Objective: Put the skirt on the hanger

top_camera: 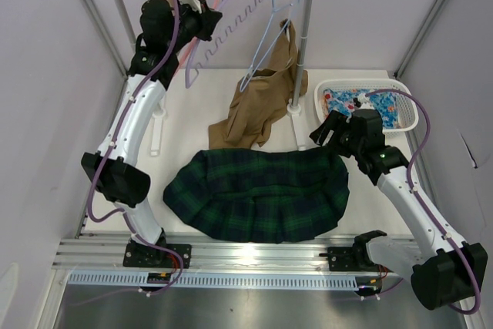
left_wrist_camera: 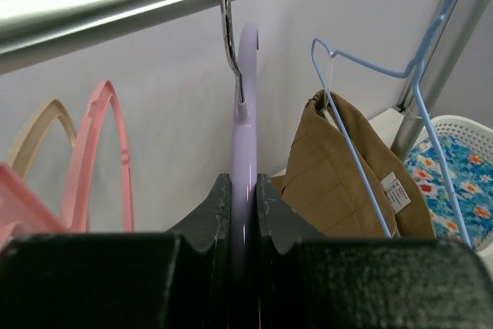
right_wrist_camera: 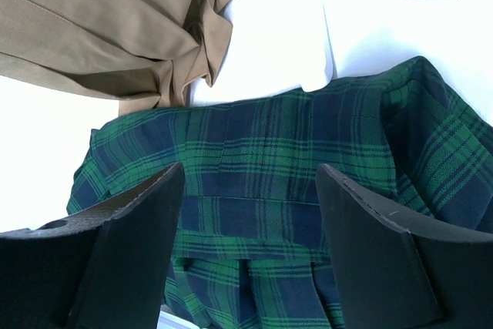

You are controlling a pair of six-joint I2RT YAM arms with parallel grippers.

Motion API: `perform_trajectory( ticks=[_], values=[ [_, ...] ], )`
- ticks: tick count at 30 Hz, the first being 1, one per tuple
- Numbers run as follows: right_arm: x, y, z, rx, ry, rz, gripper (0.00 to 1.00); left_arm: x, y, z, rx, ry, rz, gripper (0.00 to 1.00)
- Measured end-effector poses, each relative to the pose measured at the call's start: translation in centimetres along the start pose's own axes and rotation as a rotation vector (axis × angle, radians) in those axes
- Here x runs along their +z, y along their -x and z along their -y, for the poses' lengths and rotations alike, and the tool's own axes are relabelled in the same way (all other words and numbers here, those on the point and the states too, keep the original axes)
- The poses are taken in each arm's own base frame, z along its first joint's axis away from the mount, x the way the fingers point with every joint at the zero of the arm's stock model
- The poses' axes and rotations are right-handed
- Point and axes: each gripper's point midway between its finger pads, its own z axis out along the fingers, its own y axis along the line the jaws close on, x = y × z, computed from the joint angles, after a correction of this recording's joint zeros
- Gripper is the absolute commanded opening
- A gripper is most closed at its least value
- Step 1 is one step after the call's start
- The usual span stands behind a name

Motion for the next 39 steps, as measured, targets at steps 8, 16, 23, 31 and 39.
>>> perform_trajectory(
  ticks=[8,16,23,31,39],
  values=[
    [0.0,0.1,0.1,-0.002,0.002,-0.001,0.75,-0.4,2.6,-0.1,0.013,0.011,0.041,0.00],
    [0.1,0.0,0.1,-0.007,0.004,-0.006,0.74,-1.1,4.7,0.1,0.021,0.017,0.067,0.00],
    [0.1,-0.1,0.0,-0.008,0.009,-0.010,0.75,-1.4,2.5,0.5,-0.002,0.016,-0.006,0.00],
    [0.1,-0.2,0.2,-0.014,0.007,-0.012,0.75,-3.9,1.3,0.8,-0.016,0.055,-0.054,0.00],
    [0.3,-0.8,0.7,-0.016,-0.005,-0.027,0.75,-8.3,1.8,1.8,-0.013,0.079,-0.048,0.00]
  ],
)
